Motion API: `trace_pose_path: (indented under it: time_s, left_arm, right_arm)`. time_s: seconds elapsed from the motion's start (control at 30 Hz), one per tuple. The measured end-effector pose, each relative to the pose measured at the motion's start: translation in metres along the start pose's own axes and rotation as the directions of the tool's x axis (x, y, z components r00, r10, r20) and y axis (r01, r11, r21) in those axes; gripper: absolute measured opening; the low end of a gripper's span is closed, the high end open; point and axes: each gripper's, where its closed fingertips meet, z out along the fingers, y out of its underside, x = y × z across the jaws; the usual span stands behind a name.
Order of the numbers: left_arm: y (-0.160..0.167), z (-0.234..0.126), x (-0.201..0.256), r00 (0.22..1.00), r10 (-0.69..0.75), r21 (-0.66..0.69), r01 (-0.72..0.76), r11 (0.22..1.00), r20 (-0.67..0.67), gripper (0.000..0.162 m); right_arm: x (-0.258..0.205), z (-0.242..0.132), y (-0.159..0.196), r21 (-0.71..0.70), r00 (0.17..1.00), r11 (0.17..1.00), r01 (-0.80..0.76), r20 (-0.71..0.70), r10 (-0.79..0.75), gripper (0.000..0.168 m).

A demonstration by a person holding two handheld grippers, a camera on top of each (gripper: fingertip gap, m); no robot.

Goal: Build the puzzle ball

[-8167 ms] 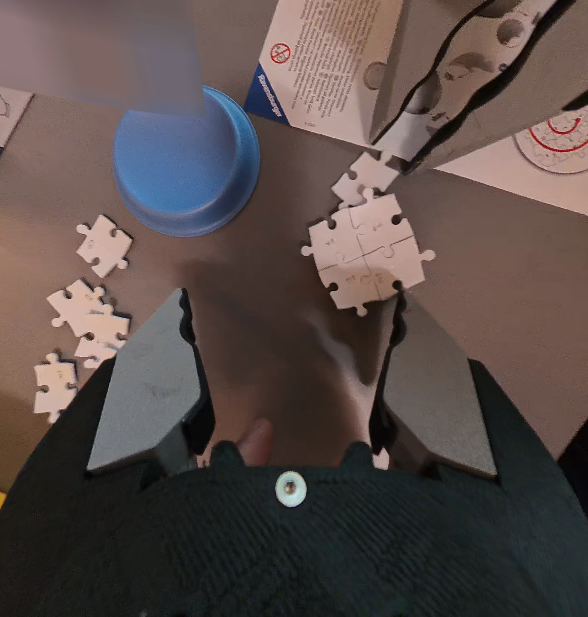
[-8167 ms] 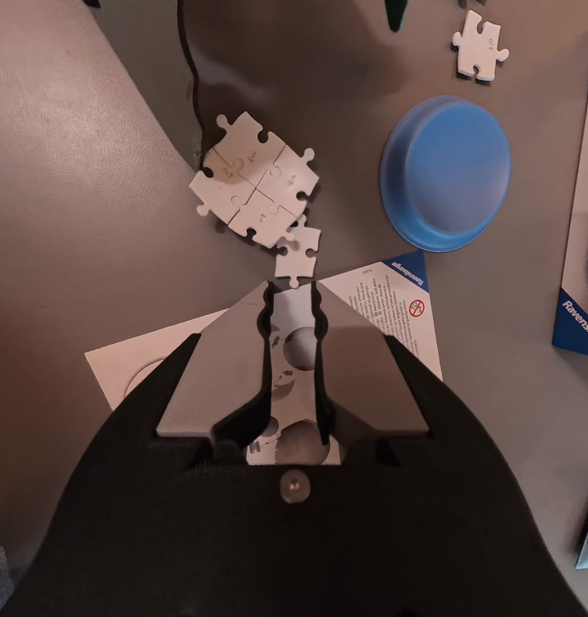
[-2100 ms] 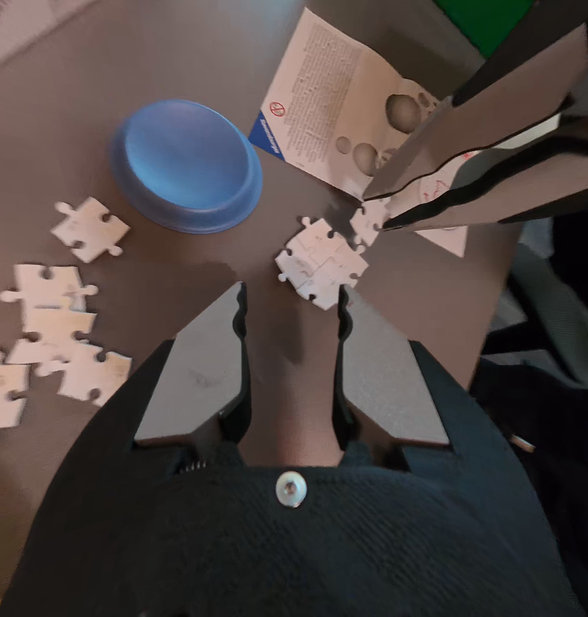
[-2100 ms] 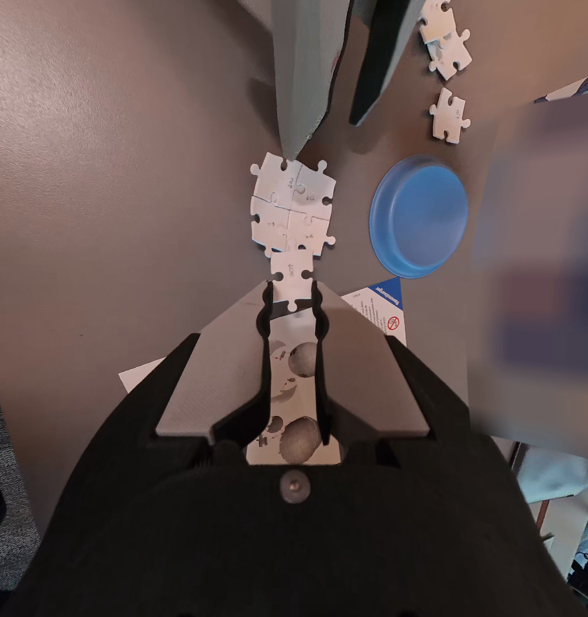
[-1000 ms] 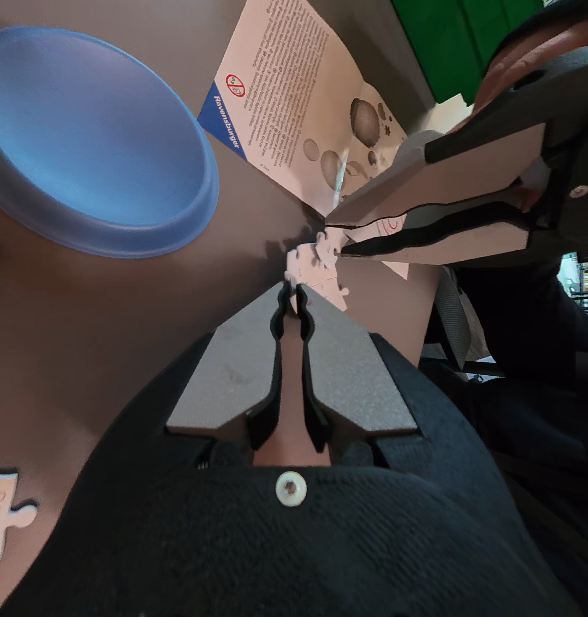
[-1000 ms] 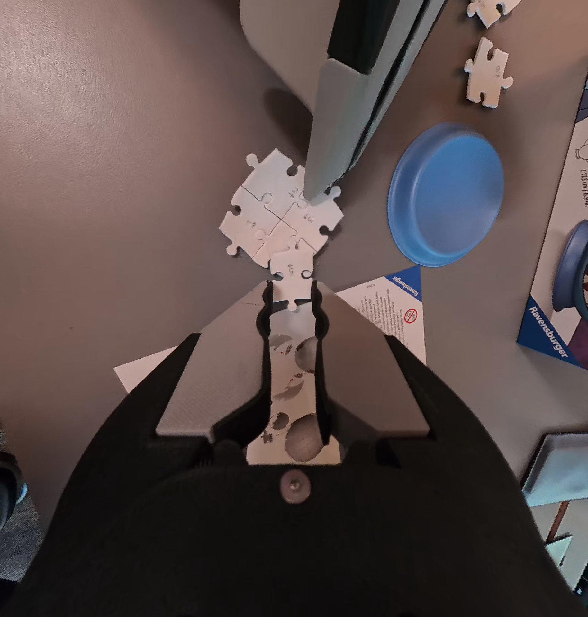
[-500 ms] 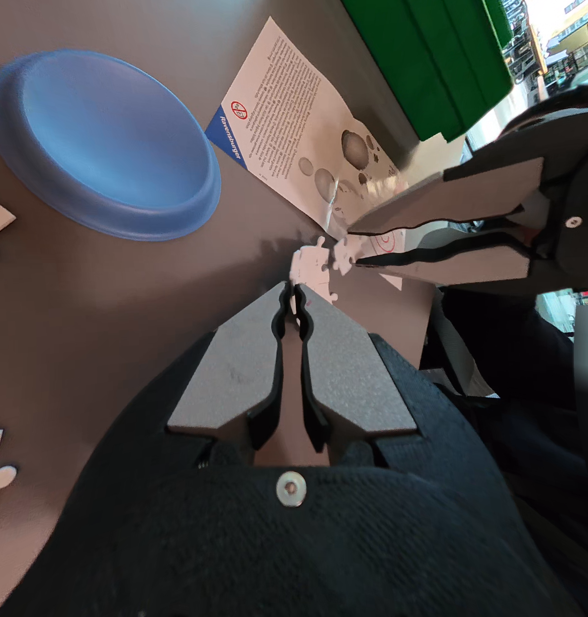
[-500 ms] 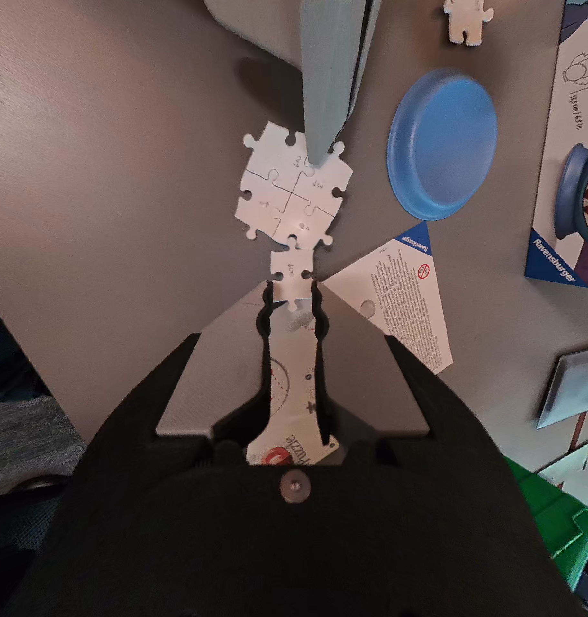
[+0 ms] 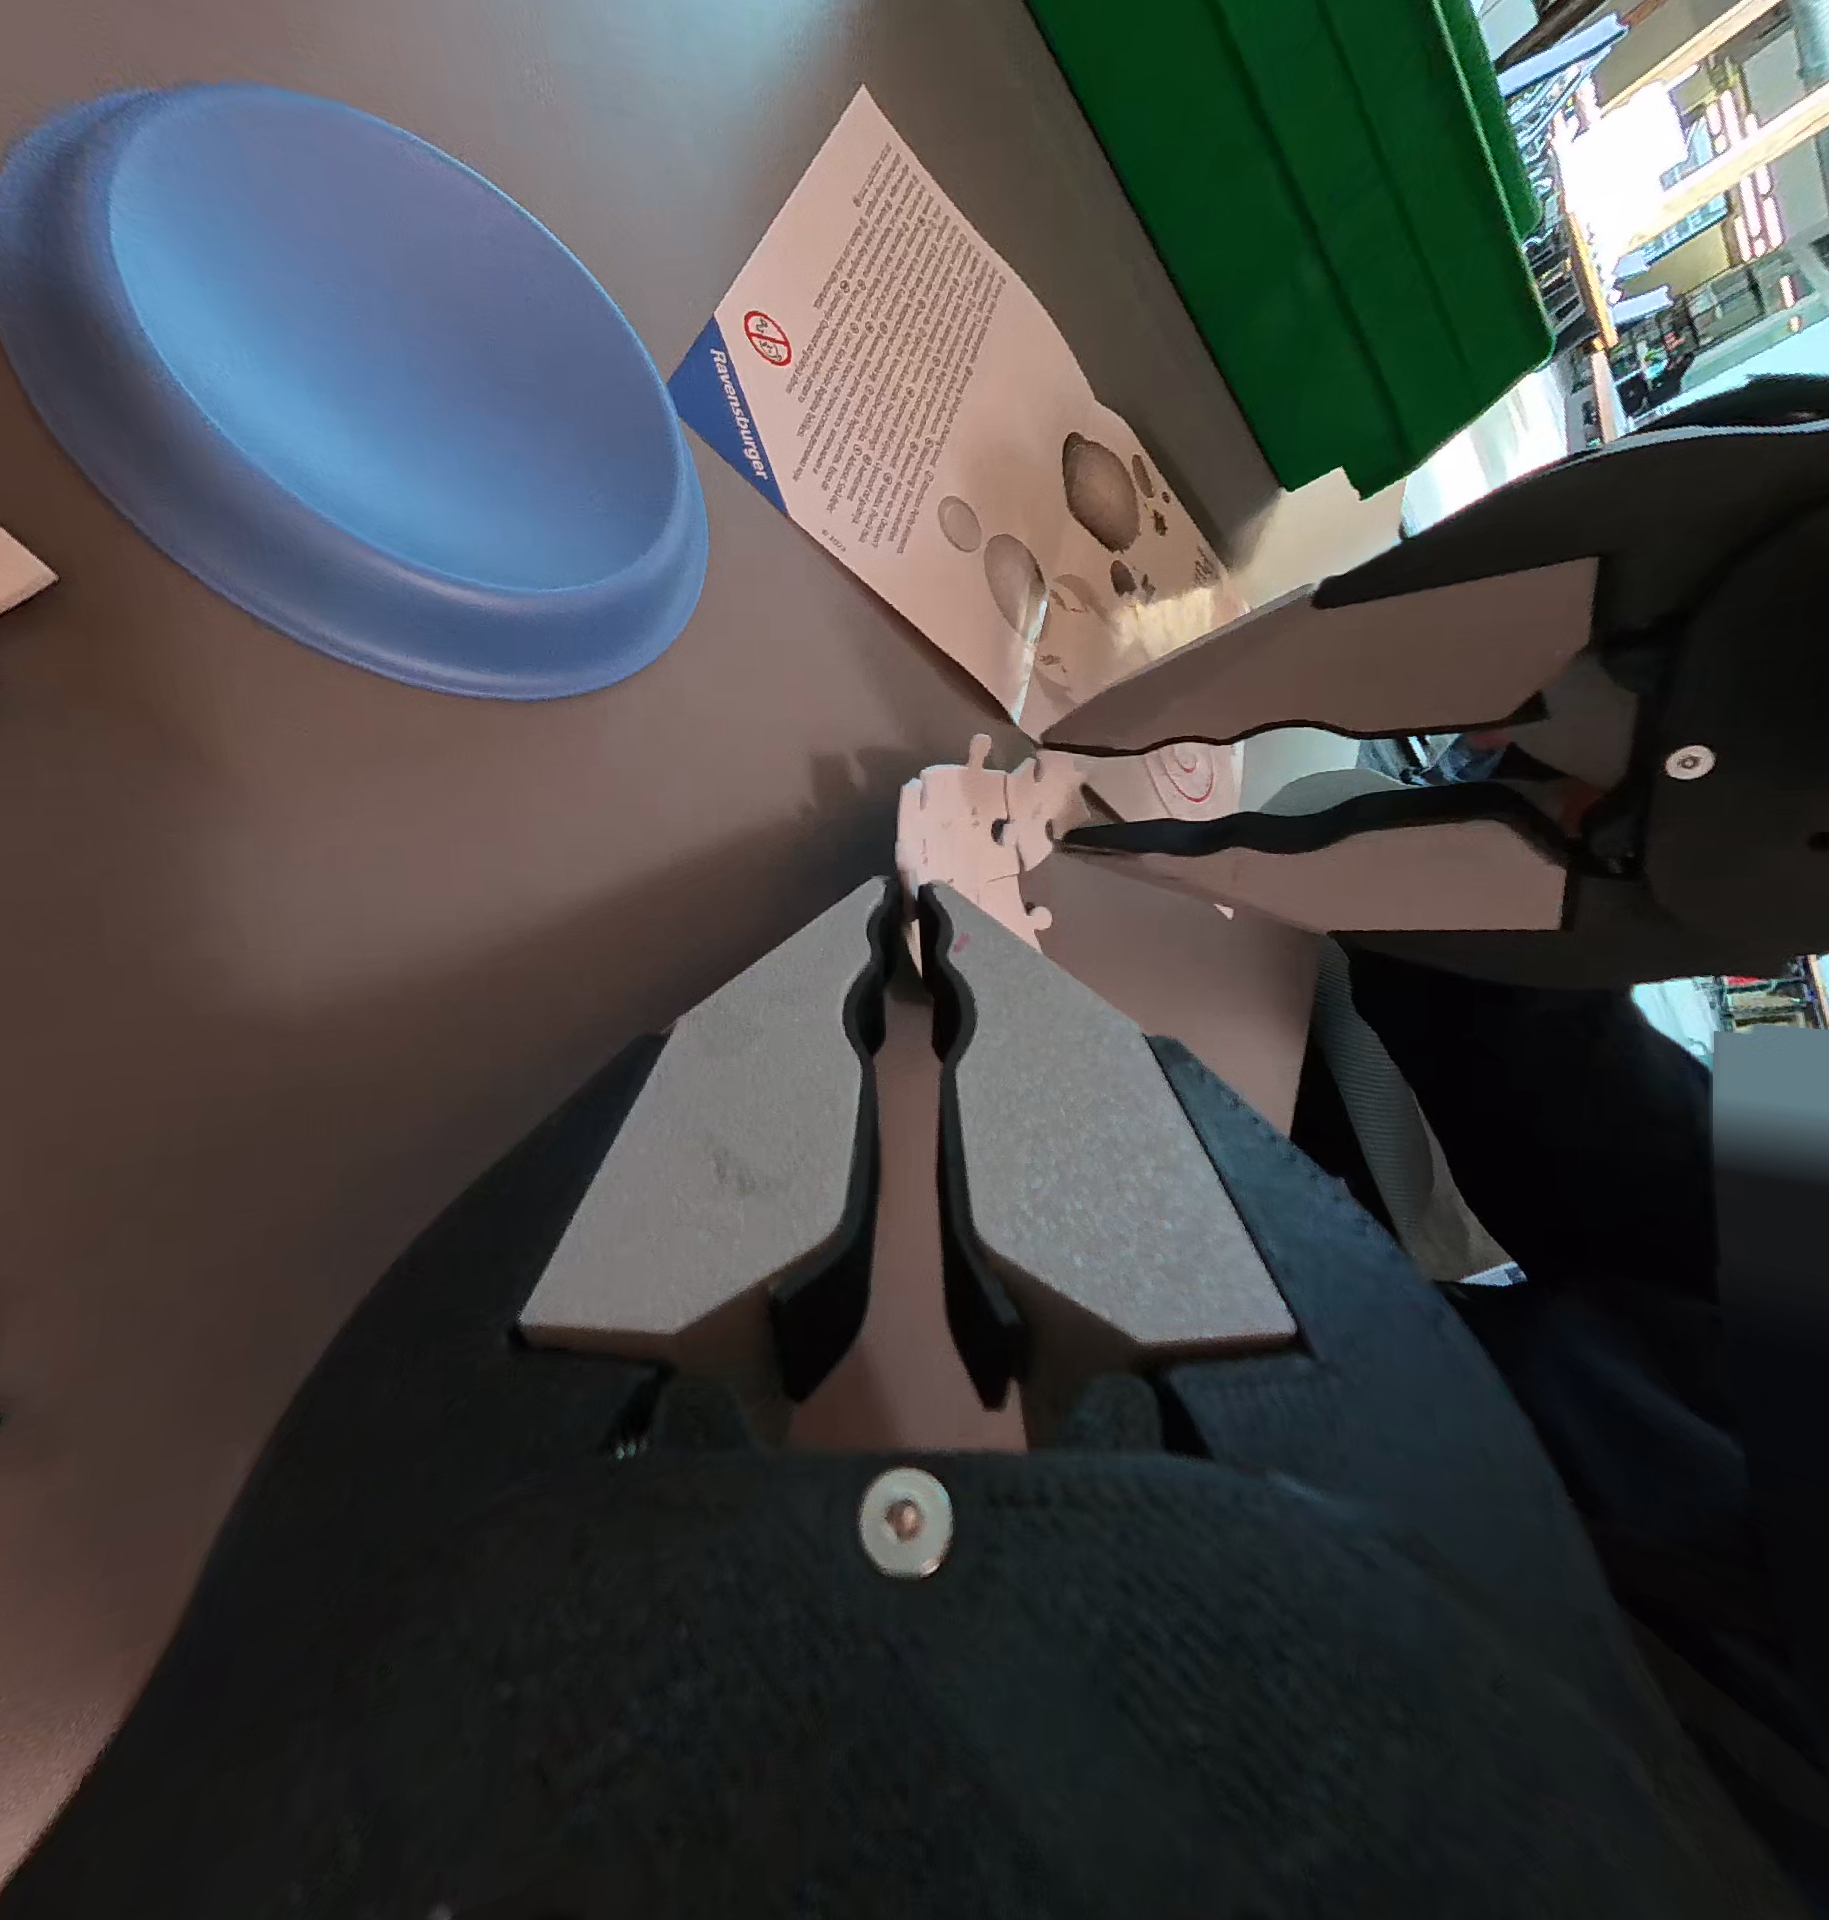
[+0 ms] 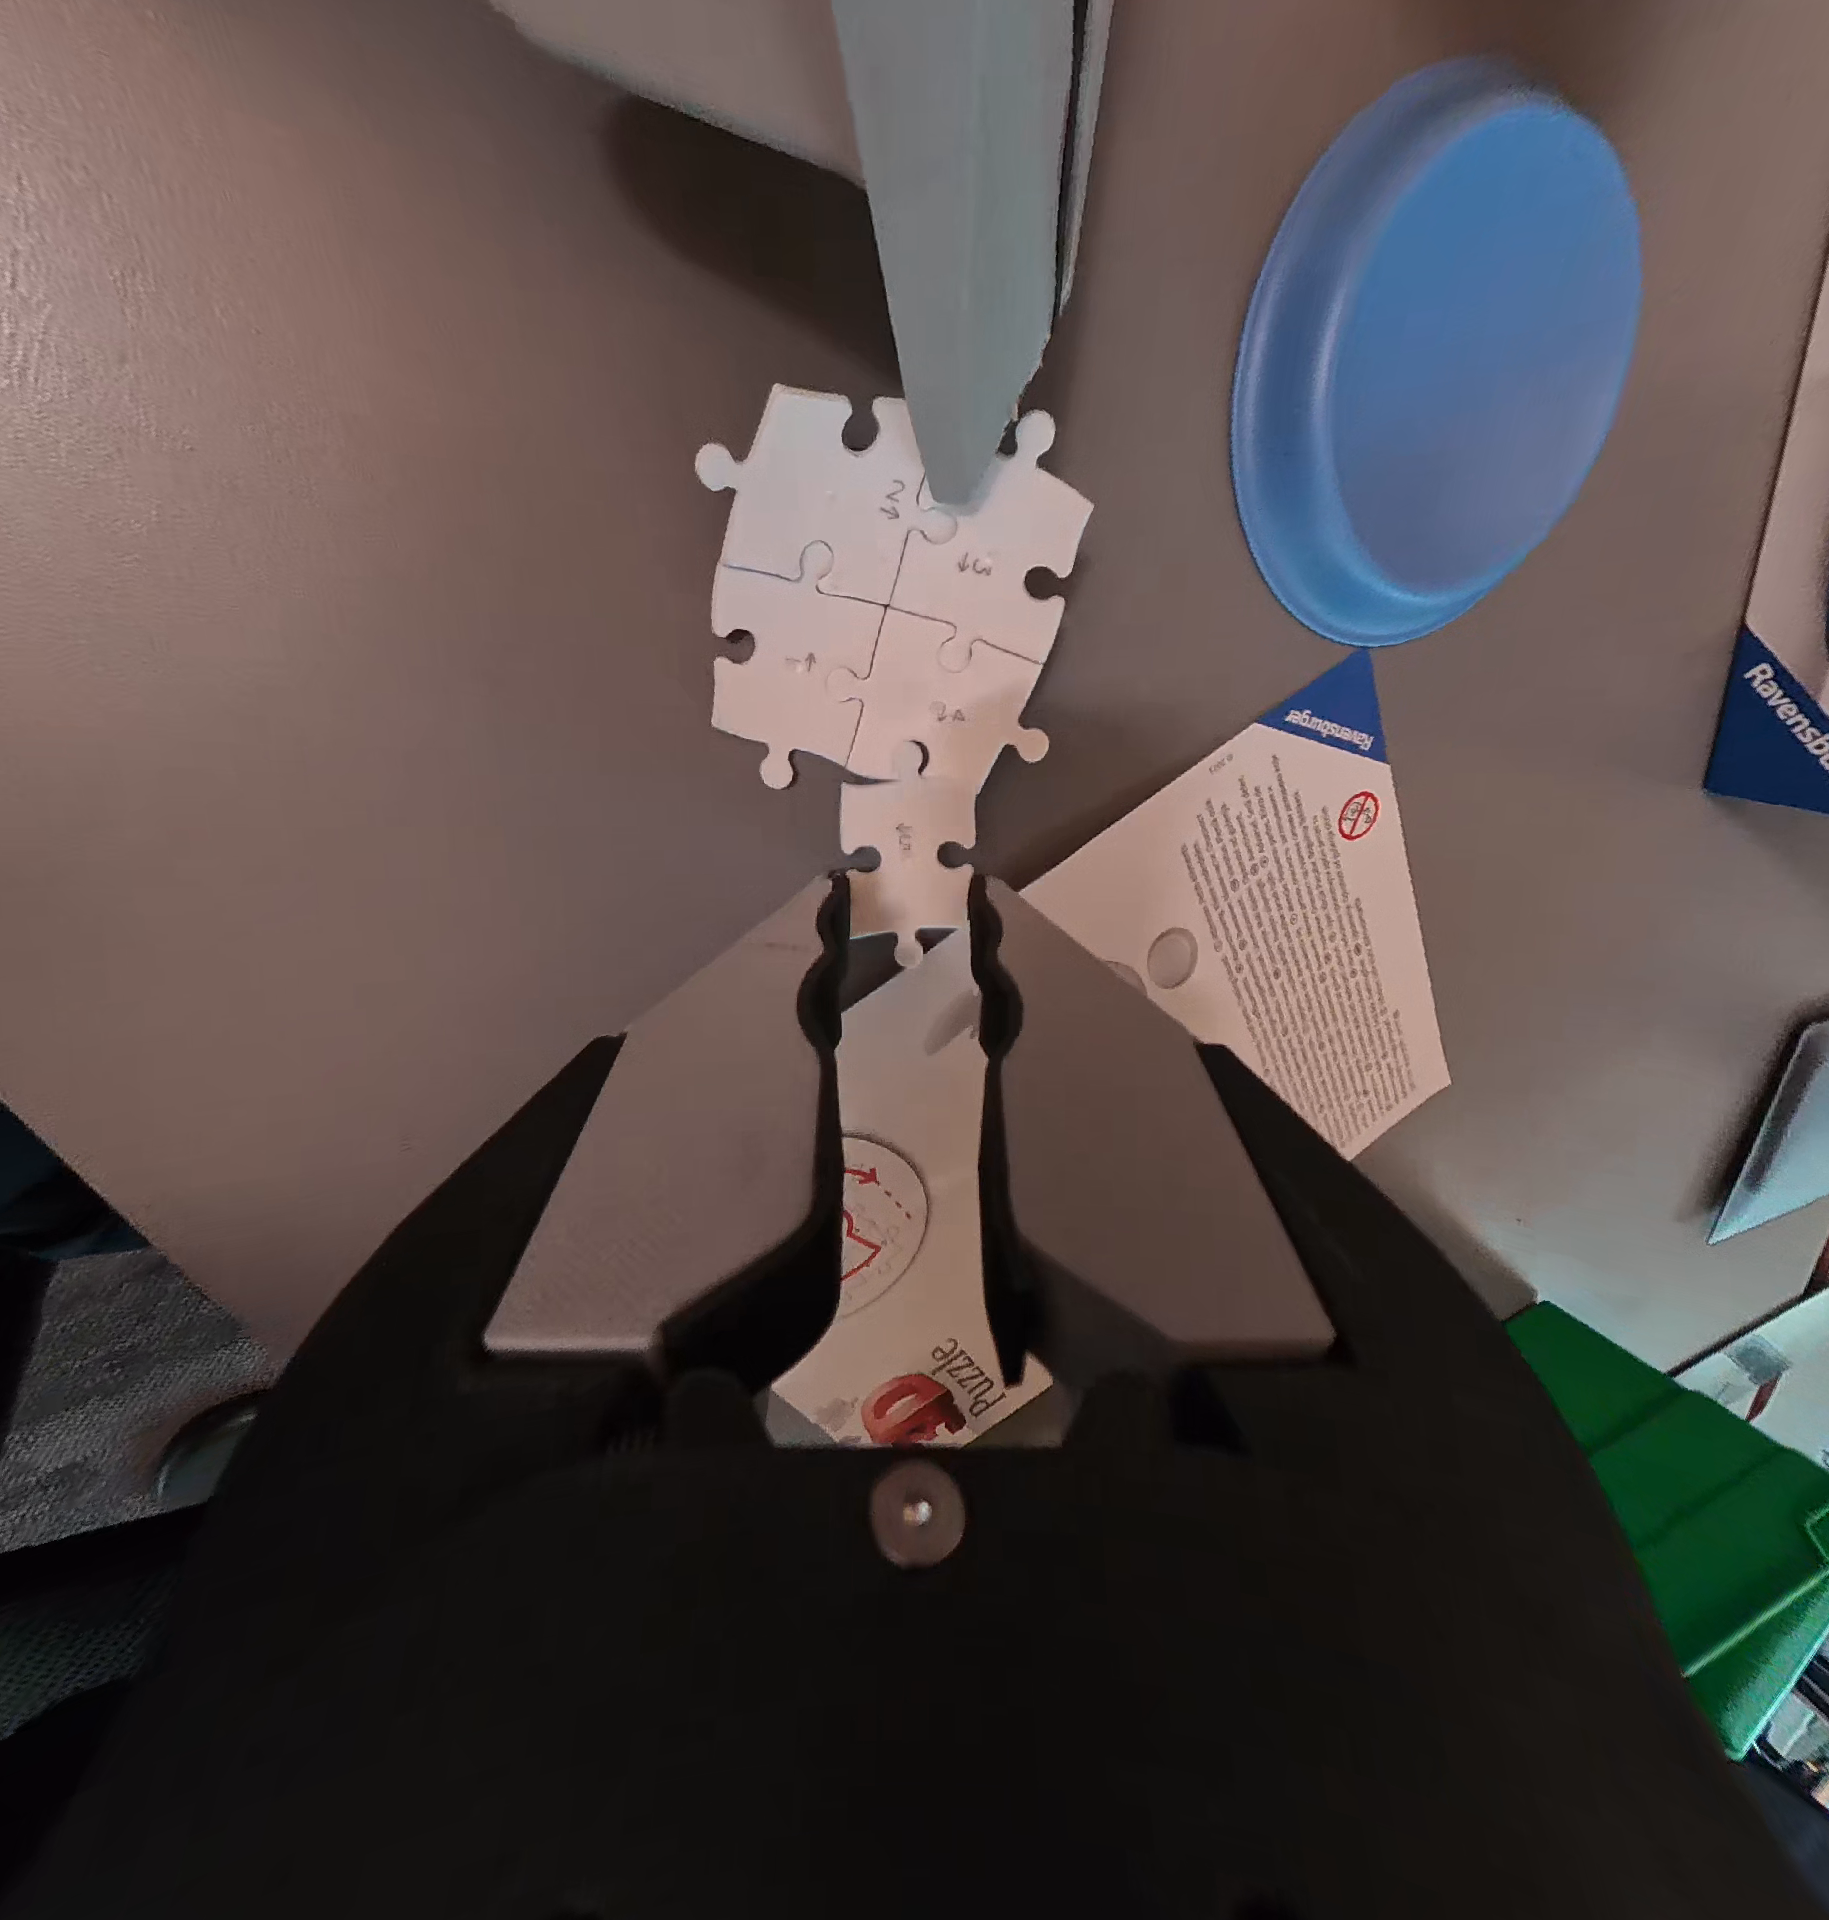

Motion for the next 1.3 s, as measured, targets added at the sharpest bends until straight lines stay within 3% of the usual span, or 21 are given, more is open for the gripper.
trace_pose_path:
  time_s: [0.03, 0.57, 0.97, 1.0, 1.03, 1.3]
  left_arm:
    - [0.0, 0.0, 0.0, 1.0, -0.004, 0.003, 0.004, 1.0, -0.002, 0.0]
    - [0.001, -0.004, 0.002, 0.999, -0.024, 0.032, 0.025, 0.999, -0.025, 0.0]
    - [0.002, -0.003, 0.002, 0.999, -0.026, 0.031, 0.026, 0.999, -0.02, 0.0]
    - [0.002, -0.003, 0.002, 1.0, -0.025, 0.031, 0.026, 0.999, -0.018, 0.0]
    - [0.002, -0.003, 0.002, 1.0, -0.025, 0.031, 0.025, 0.999, -0.018, 0.0]
    - [0.002, -0.002, 0.002, 1.0, -0.025, 0.03, 0.025, 0.999, -0.02, 0.0]
  right_arm:
    - [0.0, 0.001, -0.001, -0.004, 1.0, 1.0, 0.0, 0.0, 0.0, 0.02]
    - [-0.006, 0.001, -0.005, -0.025, 1.0, 1.0, -0.013, 0.016, 0.014, 0.019]
    - [-0.011, -0.001, -0.004, -0.043, 0.985, 0.986, -0.162, 0.058, 0.164, 0.018]
    - [-0.009, -0.001, -0.004, -0.042, 0.983, 0.984, -0.172, 0.05, 0.174, 0.002]
    - [-0.007, -0.002, -0.004, -0.037, 0.982, 0.983, -0.181, 0.044, 0.182, 0.0]
    - [-0.007, -0.008, -0.004, -0.013, 0.981, 0.982, -0.19, 0.027, 0.19, 0.001]
